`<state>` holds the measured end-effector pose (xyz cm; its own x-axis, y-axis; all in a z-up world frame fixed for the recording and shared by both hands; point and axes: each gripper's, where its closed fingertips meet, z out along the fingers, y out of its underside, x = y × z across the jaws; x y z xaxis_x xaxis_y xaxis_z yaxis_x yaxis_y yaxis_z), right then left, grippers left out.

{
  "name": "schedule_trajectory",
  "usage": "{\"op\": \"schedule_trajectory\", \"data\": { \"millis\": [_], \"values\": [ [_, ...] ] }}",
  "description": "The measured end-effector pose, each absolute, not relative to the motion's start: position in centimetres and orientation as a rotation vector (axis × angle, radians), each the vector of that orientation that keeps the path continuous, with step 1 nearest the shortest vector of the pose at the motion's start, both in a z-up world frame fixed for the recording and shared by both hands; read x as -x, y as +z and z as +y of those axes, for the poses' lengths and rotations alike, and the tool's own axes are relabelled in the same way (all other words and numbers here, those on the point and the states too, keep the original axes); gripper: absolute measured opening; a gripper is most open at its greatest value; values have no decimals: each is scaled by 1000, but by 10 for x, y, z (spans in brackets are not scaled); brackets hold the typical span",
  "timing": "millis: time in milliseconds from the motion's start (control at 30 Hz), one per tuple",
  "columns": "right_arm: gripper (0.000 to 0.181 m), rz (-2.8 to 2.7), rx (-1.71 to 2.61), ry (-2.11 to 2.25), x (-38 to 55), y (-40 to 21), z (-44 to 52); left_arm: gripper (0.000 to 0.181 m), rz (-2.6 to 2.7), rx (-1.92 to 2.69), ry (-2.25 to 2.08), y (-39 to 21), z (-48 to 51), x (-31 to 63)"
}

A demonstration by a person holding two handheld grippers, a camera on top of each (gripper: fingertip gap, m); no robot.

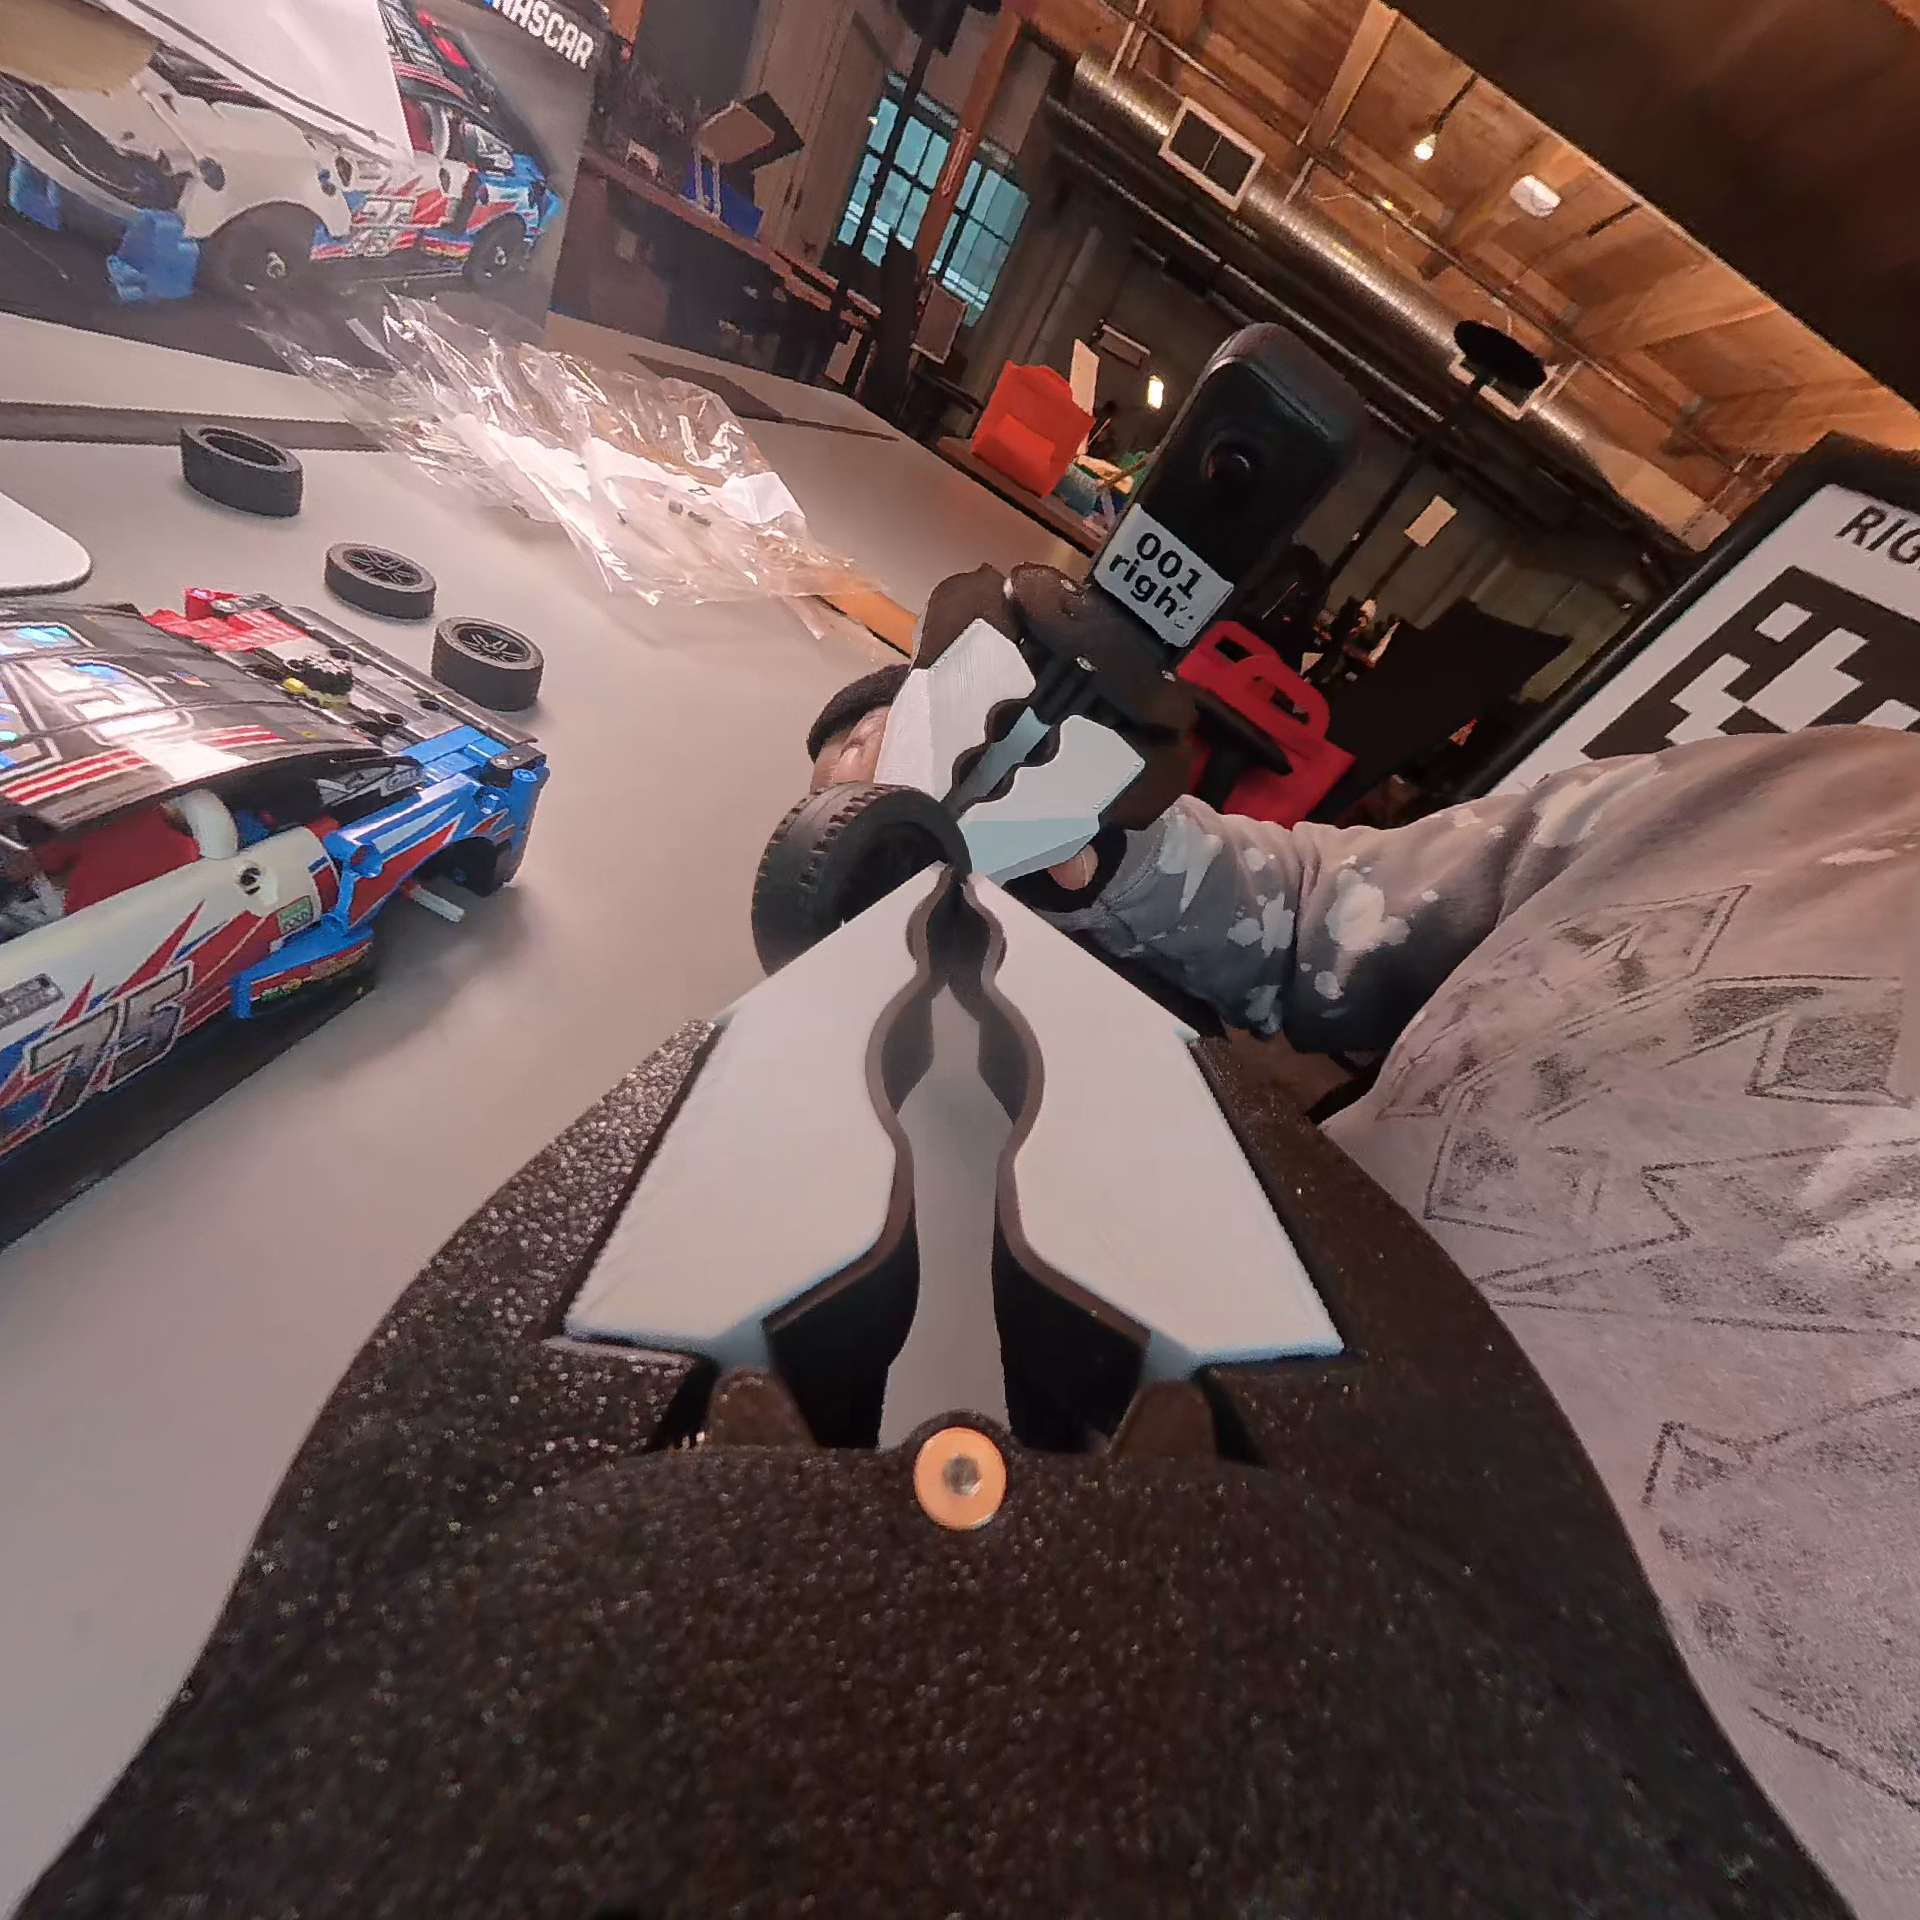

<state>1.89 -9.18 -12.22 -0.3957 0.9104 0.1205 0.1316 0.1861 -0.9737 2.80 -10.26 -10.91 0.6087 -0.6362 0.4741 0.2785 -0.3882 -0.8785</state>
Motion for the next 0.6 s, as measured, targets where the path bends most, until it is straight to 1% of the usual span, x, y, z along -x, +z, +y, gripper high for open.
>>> {"op": "schedule_trajectory", "data": {
  "millis": [100, 200, 233, 367, 400, 433, 467, 600],
  "values": [
    [0, -1695, 1030, 1385, -20, -123, -96, 0, 277, 1666, -1093, -109, -107, -28],
    [13, -1710, 1079, 1505, -22, -126, -102, 0, 254, 1627, -1172, -108, -110, -28],
    [15, -1721, 1089, 1552, -24, -127, -105, 0, 247, 1626, -1193, -109, -110, -28],
    [14, -1743, 1165, 1701, -26, -136, -113, 0, 240, 1643, -1275, -115, -111, -32],
    [12, -1738, 1193, 1743, -27, -138, -114, 0, 238, 1653, -1275, -118, -110, -32],
    [3, -1727, 1214, 1790, -28, -140, -115, 0, 234, 1657, -1279, -120, -109, -31],
    [0, -1699, 1237, 1829, -28, -140, -115, 0, 233, 1659, -1294, -120, -109, -31],
    [0, -1697, 1277, 1808, -26, -149, -112, 0, 242, 1708, -1277, -130, -105, -30]
  ]
}}
